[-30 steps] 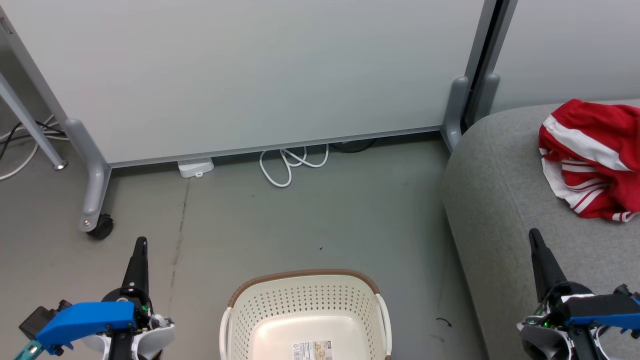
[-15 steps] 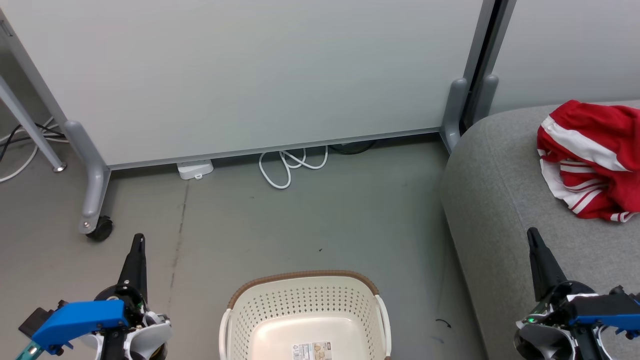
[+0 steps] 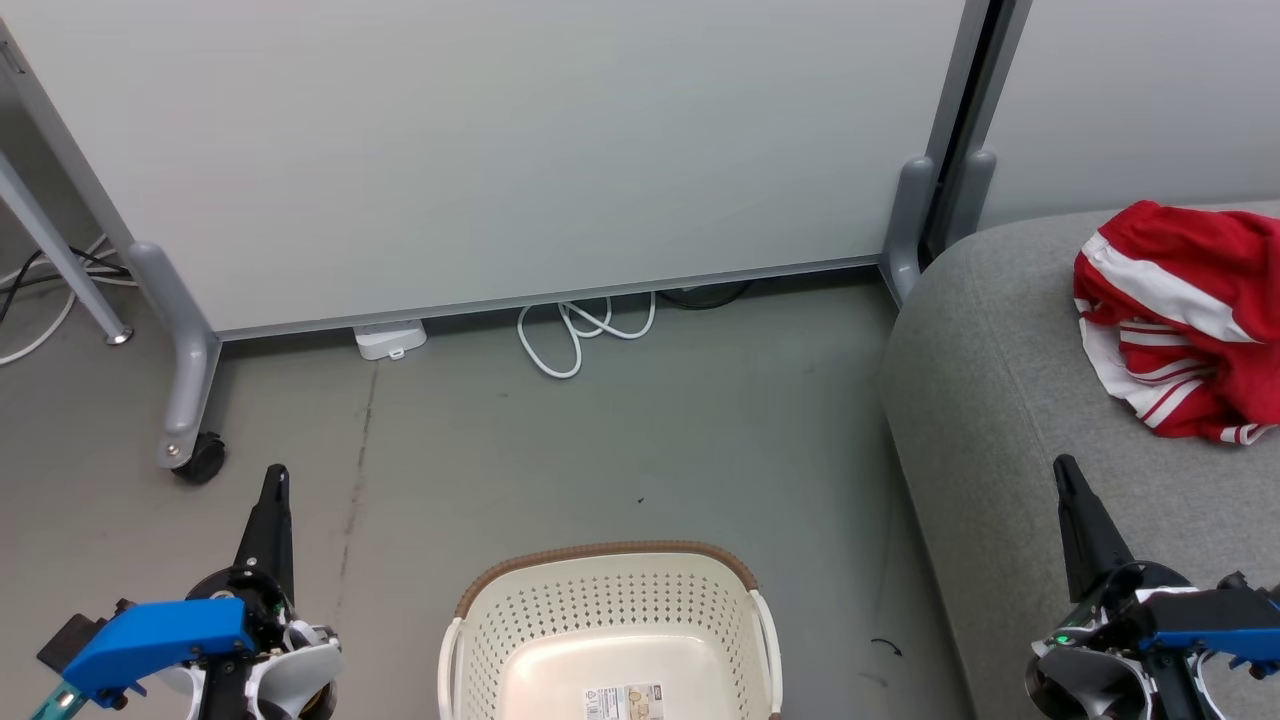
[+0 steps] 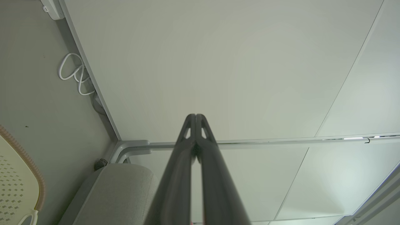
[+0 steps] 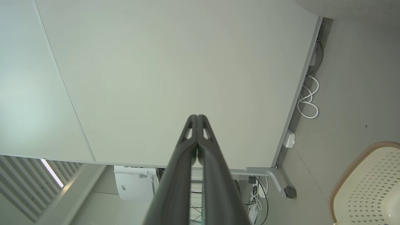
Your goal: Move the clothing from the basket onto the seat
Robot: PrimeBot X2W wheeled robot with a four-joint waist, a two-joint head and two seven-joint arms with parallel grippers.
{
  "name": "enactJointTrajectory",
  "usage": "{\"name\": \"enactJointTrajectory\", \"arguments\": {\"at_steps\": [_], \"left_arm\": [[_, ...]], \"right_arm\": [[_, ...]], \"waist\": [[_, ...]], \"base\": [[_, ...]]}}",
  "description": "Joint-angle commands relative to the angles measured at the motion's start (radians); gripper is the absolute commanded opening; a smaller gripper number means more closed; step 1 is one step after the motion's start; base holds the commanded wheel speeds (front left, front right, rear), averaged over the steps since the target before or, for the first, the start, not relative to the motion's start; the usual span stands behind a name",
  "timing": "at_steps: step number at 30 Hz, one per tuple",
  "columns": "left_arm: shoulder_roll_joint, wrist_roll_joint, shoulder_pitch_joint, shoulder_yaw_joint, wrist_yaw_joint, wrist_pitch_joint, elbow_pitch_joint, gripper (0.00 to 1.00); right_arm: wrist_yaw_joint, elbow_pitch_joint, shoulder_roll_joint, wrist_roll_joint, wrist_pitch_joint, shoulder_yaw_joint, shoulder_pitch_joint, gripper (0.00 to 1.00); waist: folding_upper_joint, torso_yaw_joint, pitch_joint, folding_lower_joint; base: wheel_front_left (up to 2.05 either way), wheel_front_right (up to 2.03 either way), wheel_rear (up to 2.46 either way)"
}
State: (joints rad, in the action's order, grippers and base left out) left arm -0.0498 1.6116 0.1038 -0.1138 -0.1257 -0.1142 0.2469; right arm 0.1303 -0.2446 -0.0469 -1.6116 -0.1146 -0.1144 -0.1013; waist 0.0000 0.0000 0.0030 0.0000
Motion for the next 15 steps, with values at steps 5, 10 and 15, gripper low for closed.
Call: {"name": "enactJointTrajectory", "arguments": {"at_steps": [5,10,15], "left_arm": [[-0.001,0.002,0.009,-0.003,-0.009,-0.004,-0.004,0.0],[-0.001,0.002,0.009,-0.003,-0.009,-0.004,-0.004,0.0],[-0.001,0.002,0.009,-0.003,-0.009,-0.004,-0.004,0.0]], "right_arm": [[0.001,-0.001,-0.006,-0.003,-0.003,0.001,-0.013,0.0],[0.001,-0.001,-0.006,-0.003,-0.003,0.001,-0.013,0.0],[0.001,-0.001,-0.006,-0.003,-0.003,0.001,-0.013,0.0]], "waist": [[0.0,0.0,0.0,0.0],[0.0,0.0,0.0,0.0],[0.0,0.0,0.0,0.0]], "base": [[0.0,0.0,0.0],[0.0,0.0,0.0],[0.0,0.0,0.0]]}}
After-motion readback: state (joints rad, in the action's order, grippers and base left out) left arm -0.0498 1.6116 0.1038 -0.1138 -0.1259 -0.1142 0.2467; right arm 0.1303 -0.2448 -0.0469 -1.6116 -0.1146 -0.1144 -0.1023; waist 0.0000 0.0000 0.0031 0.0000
